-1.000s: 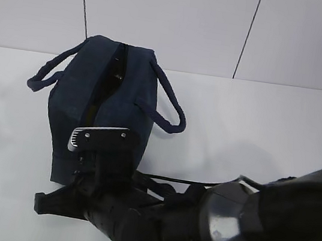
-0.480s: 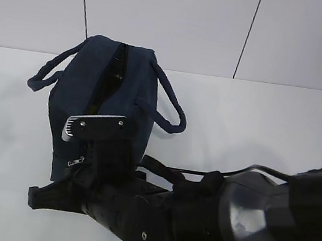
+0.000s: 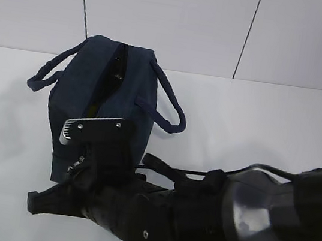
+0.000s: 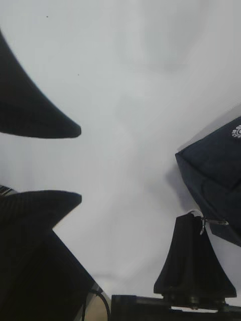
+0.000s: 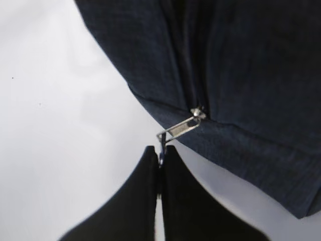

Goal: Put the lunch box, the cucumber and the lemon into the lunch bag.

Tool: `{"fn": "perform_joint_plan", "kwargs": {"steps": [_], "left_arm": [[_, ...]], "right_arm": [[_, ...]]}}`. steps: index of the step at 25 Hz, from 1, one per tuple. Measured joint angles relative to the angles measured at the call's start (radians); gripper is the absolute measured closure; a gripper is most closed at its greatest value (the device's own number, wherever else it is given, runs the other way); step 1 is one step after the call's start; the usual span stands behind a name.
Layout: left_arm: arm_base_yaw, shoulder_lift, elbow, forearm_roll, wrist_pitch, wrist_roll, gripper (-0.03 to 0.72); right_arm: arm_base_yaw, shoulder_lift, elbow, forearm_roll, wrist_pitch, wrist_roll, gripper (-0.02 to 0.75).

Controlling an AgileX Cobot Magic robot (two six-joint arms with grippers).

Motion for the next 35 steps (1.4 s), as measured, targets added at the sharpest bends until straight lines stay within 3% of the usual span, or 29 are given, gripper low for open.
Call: {"fn": "perform_joint_plan", "kwargs": {"steps": [11, 24, 35], "left_arm": [[-0.010, 0.122, 0.002, -0.088, -0.086, 0.086, 0.432], [-0.018, 0.233, 0.002, -0.212, -0.110, 0.206, 0.428], [-0.112, 0.339, 0.002, -0.236, -0.229, 0.276, 0.421]], "right_arm": [[-0.008, -0.038, 0.000, 0.000, 0.004, -0.066, 0.751], [-0.012, -0.097, 0.000, 0.117, 0.011, -0.255, 0.751], [-0.012, -0.130, 0.000, 0.159, 0.014, -0.321, 0.751]]}}
